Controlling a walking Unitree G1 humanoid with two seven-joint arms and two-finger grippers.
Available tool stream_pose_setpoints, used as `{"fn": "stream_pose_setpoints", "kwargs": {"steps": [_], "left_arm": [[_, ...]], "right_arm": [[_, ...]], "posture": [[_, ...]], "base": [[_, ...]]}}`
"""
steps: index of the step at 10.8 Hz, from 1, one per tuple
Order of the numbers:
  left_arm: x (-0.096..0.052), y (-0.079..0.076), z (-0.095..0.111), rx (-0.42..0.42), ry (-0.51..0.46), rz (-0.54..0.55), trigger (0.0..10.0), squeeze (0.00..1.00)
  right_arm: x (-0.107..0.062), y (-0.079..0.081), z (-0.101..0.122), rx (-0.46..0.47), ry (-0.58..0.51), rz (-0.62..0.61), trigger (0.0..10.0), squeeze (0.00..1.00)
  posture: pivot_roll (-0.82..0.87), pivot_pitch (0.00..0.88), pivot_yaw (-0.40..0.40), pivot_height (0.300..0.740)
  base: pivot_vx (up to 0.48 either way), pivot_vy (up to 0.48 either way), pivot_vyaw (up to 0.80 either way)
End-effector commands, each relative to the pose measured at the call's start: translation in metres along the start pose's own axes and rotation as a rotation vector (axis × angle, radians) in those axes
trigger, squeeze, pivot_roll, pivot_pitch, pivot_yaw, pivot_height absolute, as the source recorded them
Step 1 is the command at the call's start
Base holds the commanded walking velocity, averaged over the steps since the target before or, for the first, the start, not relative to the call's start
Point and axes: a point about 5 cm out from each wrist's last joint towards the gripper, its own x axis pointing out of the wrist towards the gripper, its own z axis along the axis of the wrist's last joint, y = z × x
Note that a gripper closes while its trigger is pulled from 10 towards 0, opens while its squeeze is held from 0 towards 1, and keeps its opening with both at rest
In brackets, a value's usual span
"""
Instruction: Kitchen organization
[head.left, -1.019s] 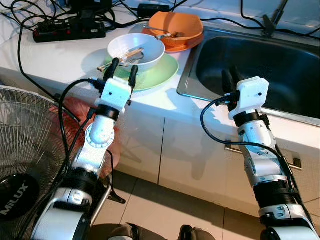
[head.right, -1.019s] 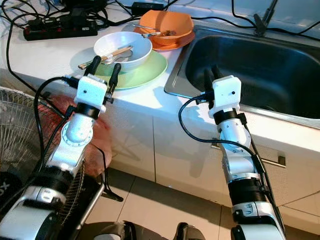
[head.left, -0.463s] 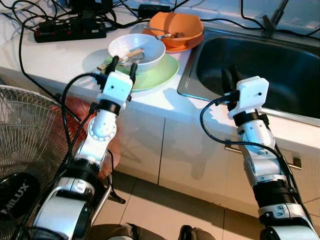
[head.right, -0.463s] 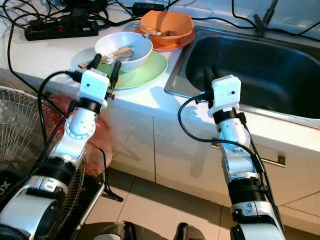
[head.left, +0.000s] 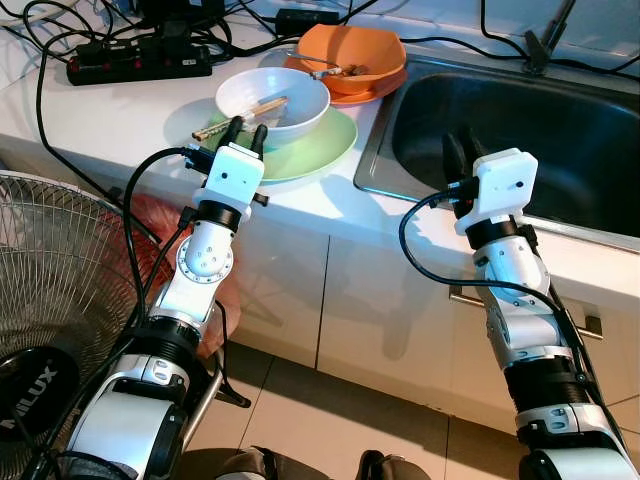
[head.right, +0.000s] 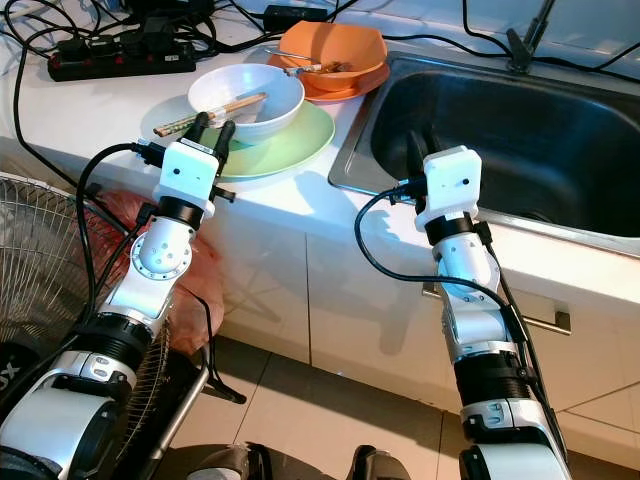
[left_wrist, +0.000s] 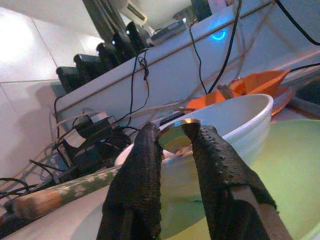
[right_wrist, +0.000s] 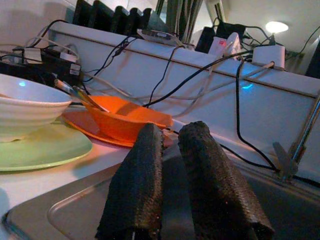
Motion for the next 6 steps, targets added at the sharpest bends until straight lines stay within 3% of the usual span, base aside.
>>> {"fn": "stream_pose_setpoints", "kwargs": {"steps": [1,5,6], "left_arm": [[0.004,0.002,0.005,0.012,-0.026,0.008,0.0,0.00],[0.011,-0.003,0.024,-0.037,-0.122,-0.009,0.0,0.00],[0.014,-0.004,0.029,-0.068,-0.138,-0.011,6.7,0.00]], "right_arm": [[0.001,0.000,0.000,-0.002,-0.005,0.000,10.0,0.00],[0.001,0.004,0.001,-0.008,-0.010,0.010,10.0,0.00],[0.001,0.005,0.001,-0.008,-0.010,0.012,10.0,0.00]], "posture": [[0.01,0.104,-0.013,0.740],[0.02,0.110,-0.015,0.740],[0.02,0.110,-0.015,0.740]], "base": [[0.000,0.000,0.00],[0.000,0.000,0.00],[0.000,0.000,0.00]]}}
